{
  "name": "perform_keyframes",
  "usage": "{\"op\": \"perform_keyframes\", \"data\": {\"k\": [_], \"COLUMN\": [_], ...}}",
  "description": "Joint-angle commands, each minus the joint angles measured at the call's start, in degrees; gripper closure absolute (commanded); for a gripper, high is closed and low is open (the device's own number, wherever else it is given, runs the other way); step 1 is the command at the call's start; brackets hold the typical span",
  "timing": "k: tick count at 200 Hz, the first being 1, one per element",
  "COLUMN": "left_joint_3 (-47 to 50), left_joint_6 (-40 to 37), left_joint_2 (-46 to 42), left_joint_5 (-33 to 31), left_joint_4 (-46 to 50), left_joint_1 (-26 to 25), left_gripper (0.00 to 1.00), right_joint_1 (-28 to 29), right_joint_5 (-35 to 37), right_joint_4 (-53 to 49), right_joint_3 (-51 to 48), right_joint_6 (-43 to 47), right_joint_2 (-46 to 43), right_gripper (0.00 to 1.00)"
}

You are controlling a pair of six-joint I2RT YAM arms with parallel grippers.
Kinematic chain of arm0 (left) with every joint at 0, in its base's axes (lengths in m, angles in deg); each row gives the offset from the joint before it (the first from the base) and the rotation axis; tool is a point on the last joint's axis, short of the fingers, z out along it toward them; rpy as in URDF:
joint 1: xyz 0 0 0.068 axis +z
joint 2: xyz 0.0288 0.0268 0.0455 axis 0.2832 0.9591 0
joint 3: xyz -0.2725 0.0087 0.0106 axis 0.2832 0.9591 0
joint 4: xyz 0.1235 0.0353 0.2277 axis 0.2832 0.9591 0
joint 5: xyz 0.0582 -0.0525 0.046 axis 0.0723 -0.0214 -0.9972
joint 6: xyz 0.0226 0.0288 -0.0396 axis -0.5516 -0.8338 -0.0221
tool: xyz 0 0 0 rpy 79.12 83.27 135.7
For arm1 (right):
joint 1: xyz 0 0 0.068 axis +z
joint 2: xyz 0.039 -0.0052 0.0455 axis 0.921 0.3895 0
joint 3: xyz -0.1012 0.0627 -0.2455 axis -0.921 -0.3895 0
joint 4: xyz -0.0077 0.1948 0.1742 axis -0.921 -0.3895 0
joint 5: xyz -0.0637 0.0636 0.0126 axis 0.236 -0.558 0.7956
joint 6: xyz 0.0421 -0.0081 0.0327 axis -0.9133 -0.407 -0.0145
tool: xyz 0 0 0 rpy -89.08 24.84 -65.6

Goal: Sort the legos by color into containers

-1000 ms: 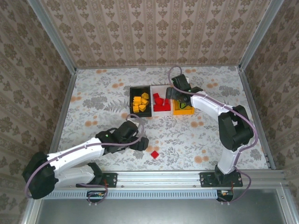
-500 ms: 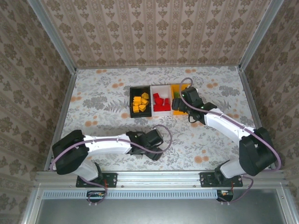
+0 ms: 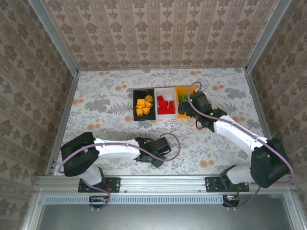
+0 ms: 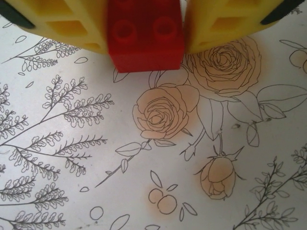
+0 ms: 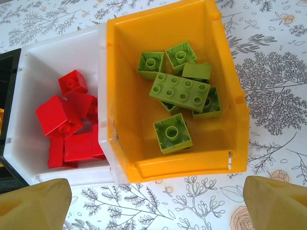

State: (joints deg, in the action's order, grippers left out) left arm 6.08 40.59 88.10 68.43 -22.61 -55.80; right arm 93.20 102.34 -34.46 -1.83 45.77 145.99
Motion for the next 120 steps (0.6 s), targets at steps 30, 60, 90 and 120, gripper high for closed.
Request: {"op": "perform_keyframes", "data": {"k": [30,60,90,120], "left_joint_3": [-1.8,-4.5,-10.2,-18.4], "left_joint_6": [-0.8,-3.7,-7.4,-8.9], "left_joint_2": [-2.3,-8.7,-9.3,-1.4], "left_joint_5": [-0.9,-1.9,-1.2,3.3], "left_joint_4": [2.0,0.4,-5.4,-11.0], "left_joint_1": [1.0,7.5,15.5,21.8], "left_gripper": [0.71,0.72,0.72,0.73], "right_joint_1": [-0.3,-0.3,-0.3,-0.6], "right_joint_5": [1.1,1.2,1.6,2.1], "right_joint_4": [0.2,0.8,0.4,-0.2], "right_joint_3": [-1.4,-3.2,-4.2,-5.0], "right_joint_6": [-1.7,-2.7,-3.5,-3.7], "right_joint_2": [-1.5,-2.6,-2.8,-3.9], "right_gripper": [0.06,0.06,0.06,0.06]}}
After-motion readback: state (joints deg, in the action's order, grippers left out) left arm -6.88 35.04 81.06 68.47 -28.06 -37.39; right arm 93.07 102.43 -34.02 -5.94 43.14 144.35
